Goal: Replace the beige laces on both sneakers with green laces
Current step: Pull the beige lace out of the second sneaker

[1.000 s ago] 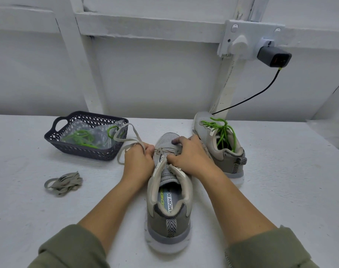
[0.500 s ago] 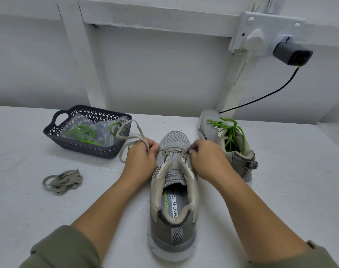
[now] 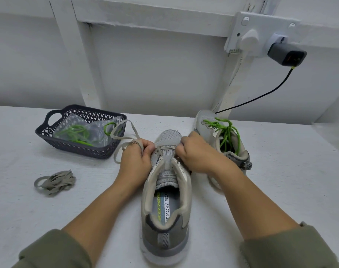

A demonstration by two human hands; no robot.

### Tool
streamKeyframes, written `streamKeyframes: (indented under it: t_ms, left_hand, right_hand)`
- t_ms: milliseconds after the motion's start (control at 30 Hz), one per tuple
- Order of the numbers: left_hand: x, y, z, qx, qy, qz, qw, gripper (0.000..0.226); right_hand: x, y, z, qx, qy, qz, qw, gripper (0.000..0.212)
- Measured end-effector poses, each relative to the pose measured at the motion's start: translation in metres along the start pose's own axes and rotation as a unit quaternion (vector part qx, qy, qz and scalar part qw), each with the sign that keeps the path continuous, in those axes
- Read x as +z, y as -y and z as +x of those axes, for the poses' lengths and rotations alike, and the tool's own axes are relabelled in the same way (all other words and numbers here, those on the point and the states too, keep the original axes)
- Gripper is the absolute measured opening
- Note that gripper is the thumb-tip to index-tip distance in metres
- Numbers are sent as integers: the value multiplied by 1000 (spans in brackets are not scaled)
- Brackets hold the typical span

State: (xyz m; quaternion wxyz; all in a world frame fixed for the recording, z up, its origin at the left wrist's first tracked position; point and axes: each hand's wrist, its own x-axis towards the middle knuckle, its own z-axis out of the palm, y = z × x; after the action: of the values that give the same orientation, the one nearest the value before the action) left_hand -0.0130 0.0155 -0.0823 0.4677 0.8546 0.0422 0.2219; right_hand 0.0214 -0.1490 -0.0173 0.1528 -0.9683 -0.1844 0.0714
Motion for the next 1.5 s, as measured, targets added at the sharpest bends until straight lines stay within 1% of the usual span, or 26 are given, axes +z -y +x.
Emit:
streamKeyframes:
  t_ms: [67,100,167,233,300,400,500,533,567,600,667,700,800,933,1000,1067,1100,1133,1167,1200,1233,1267,1300,1400,1467,1500]
  left_hand:
    - [-1,4,1,-7,-8,-5,1000,13]
    - [0,6,1,-12,-9,-6,1000,12]
    - [4,7,1,-10,-12,-7,1000,15]
    - [7,5,2,-10,-21,-22,999,22]
    - [9,8,3,-23,-34,-48,998,27]
    - [13,15,5,-96,-41,-126,986,38]
    - [12,9,5,-180,-59,-200,961,31]
    - [10,2,3,-184,-56,-223,956,23]
    - [8,-2,2,-167,-47,-231,957,15]
    - [5,-5,1,-128,-23,-216,968,9]
    - [2,-2,1,-47,38,-131,990,15]
    - [0,2,2,-28,47,-93,994,15]
    - [-1,4,4,-19,28,-47,998,10]
    - [0,-2,7,19,20,77,997,20]
    - [-1,-2,10,-3,13,112,994,26]
    - [3,0,7,-42,-18,101,994,24]
    - [5,1,6,-76,-40,53,995,19]
    - [6,0,6,-130,-59,-21,990,20]
    - [6,-3,7,-198,-69,-109,972,25]
    - [4,-4,9,-259,-70,-187,945,29]
    - [3,-3,11,-296,-64,-232,924,30]
    - [1,-3,13,-305,-46,-235,922,31]
    - [-1,-2,13,-294,-23,-217,931,30]
    - [-4,2,8,-191,19,-132,972,19]
    - [-7,4,5,-139,28,-104,984,12]
    - [-7,3,4,-125,27,-109,986,11]
  right_hand:
    - [-11,2,3,-12,-54,48,997,37]
    - [-15,1,4,-4,-82,75,994,41]
    - [-21,0,6,11,-103,76,992,36]
    - [-21,-1,5,27,-68,43,996,26]
    - [-17,-2,1,31,-20,41,998,29]
    - [-7,-6,0,26,22,71,997,31]
    - [0,-10,1,28,22,96,995,31]
    - [1,-12,1,29,16,101,994,31]
    - [2,-12,1,28,12,108,994,31]
    - [4,-13,1,28,9,113,993,31]
    - [6,-14,1,27,4,123,992,31]
    - [7,-14,2,28,3,125,992,32]
    - [8,-14,1,31,-1,120,992,34]
    - [10,-14,0,34,-8,116,993,35]
    - [12,-13,-1,37,-14,119,992,36]
    - [13,-11,-2,41,-20,122,991,37]
    - [13,-11,-3,46,-21,121,991,38]
    - [13,-12,-4,50,-19,118,992,38]
    - [13,-12,-4,55,-18,118,991,39]
    - [13,-13,-4,58,-17,120,991,39]
    - [14,-12,-4,58,-17,121,991,39]
    - [14,-12,-4,58,-18,120,991,40]
    - [14,-11,-3,57,-19,115,991,40]
    - [8,-8,-2,46,-20,89,995,38]
    - [2,-6,0,16,-34,87,996,36]
    - [0,-5,2,-3,-41,91,995,34]
